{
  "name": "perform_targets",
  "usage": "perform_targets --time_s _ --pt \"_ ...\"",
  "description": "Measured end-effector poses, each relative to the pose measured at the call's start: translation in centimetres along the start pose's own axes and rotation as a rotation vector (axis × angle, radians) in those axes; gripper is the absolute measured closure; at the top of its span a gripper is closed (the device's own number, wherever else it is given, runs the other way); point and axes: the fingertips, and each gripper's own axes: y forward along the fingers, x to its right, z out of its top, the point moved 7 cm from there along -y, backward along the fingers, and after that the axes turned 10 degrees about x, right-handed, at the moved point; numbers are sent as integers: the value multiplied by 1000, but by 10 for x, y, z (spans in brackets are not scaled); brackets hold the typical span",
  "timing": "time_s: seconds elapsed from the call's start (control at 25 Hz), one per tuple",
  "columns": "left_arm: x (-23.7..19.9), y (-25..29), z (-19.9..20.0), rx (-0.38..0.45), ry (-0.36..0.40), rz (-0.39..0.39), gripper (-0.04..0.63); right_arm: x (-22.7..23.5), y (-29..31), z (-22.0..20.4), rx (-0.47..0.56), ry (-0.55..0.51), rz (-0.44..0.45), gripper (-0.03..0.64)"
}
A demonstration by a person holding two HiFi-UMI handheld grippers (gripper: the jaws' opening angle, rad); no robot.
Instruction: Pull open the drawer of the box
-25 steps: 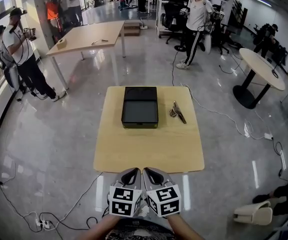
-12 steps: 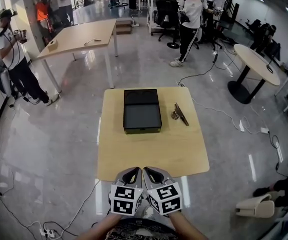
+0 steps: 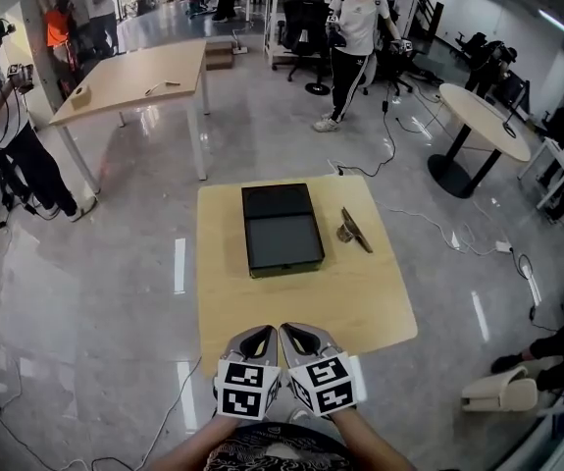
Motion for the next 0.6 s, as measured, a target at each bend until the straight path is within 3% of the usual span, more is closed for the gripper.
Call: perform_targets --time_s 0.24,0.36,0.48,0.6 --pt "-138 -15 -1 2 0 -25 583 -73 115 7 -1 -6 -29 611" --pt "-177 10 17 2 -4 -27 583 -66 160 25 -1 -5 -33 611" --pt "-201 58 12 -3 -3 -26 583 -34 202 16 -7 -10 -33 611" --pt "-249 79 17 -3 -10 -15 583 -33 253 22 -9 -21 -27 611"
